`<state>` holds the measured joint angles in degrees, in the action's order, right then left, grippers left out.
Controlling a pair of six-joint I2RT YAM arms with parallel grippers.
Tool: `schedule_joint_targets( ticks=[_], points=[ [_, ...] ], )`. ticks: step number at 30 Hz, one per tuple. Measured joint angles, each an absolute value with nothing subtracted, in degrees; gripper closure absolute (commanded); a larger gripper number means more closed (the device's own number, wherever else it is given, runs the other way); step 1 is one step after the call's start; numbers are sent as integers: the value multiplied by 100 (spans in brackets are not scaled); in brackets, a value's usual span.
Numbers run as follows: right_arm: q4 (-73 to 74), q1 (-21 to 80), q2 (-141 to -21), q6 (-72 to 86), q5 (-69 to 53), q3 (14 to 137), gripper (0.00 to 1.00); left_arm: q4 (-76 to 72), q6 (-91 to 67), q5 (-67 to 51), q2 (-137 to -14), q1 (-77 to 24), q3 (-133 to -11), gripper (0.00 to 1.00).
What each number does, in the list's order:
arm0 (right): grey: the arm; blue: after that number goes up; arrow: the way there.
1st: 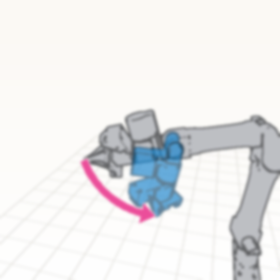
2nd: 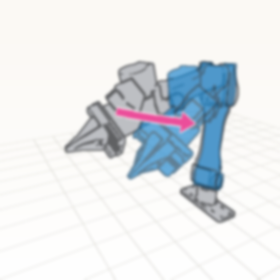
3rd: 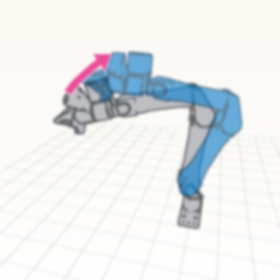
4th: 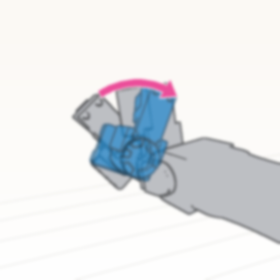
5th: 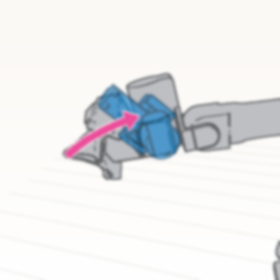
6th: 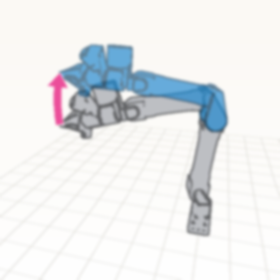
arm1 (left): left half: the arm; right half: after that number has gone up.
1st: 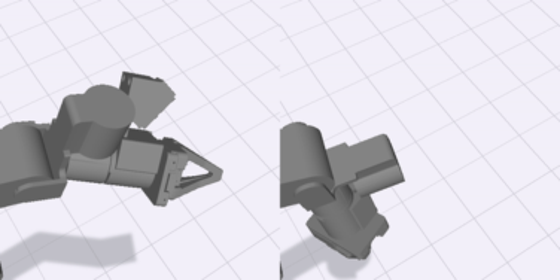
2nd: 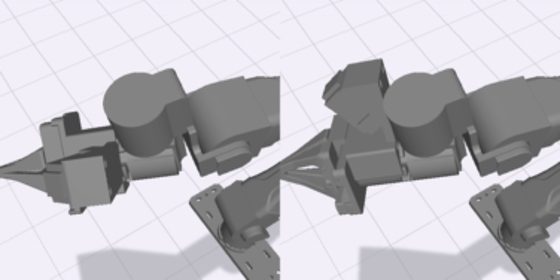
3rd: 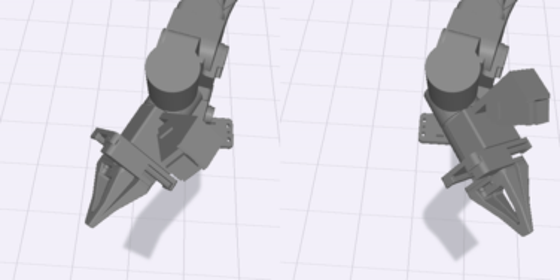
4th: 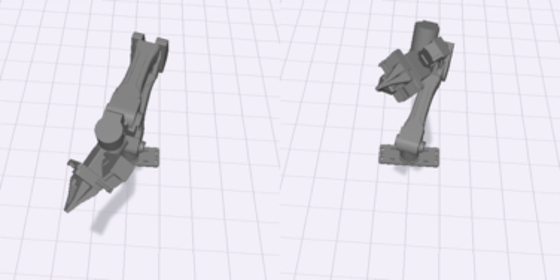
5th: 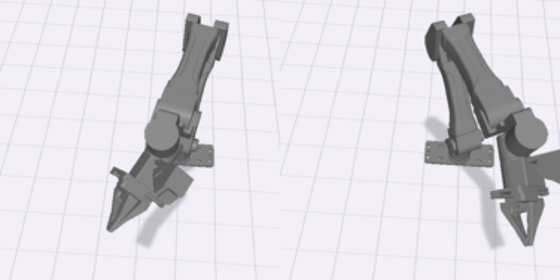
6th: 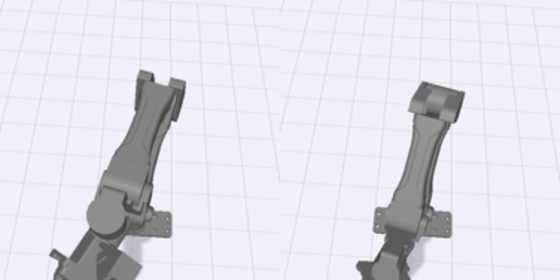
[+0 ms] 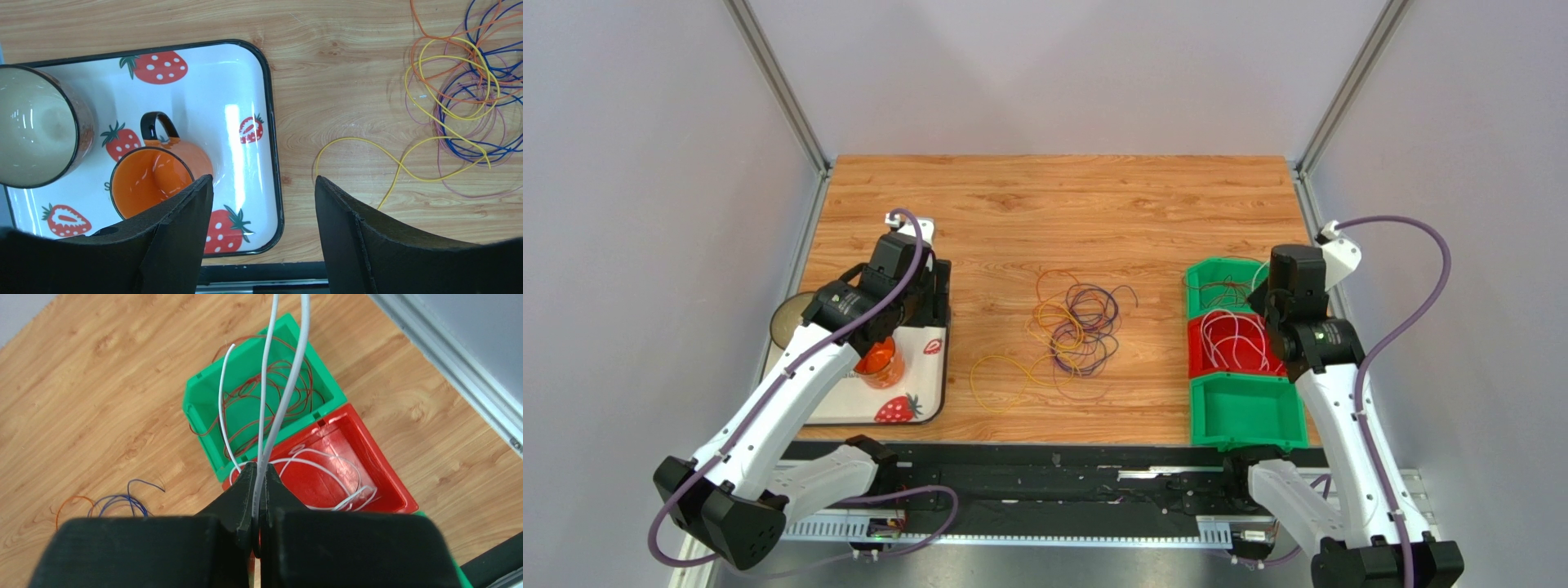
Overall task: Untangle the cables
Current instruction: Place the cable in the bin.
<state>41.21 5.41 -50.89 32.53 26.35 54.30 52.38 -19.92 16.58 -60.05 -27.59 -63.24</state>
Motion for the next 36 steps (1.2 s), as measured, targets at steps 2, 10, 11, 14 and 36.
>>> schedule_joint_targets(
  ticks=[2,10,11,14,36],
  points=[
    [4097,541,-5028,3382,2491,5172,100,5236,-1986,1656,-6005,-2759,-6324,30],
    [3988,541,-5389,3632,1776,4720,100,5196,-1942,1656,-6007,-2759,-6324,30],
    [3970,543,-5433,3632,1719,4665,100,5194,-1938,1656,-6007,-2759,-6324,30],
    [3953,541,-5583,3627,1540,4508,100,5188,-1929,1656,-6007,-2759,-6324,30],
    [3826,-16,-6751,3621,1640,4294,100,5159,-1914,1660,-6064,-2759,-6324,31]
  ],
)
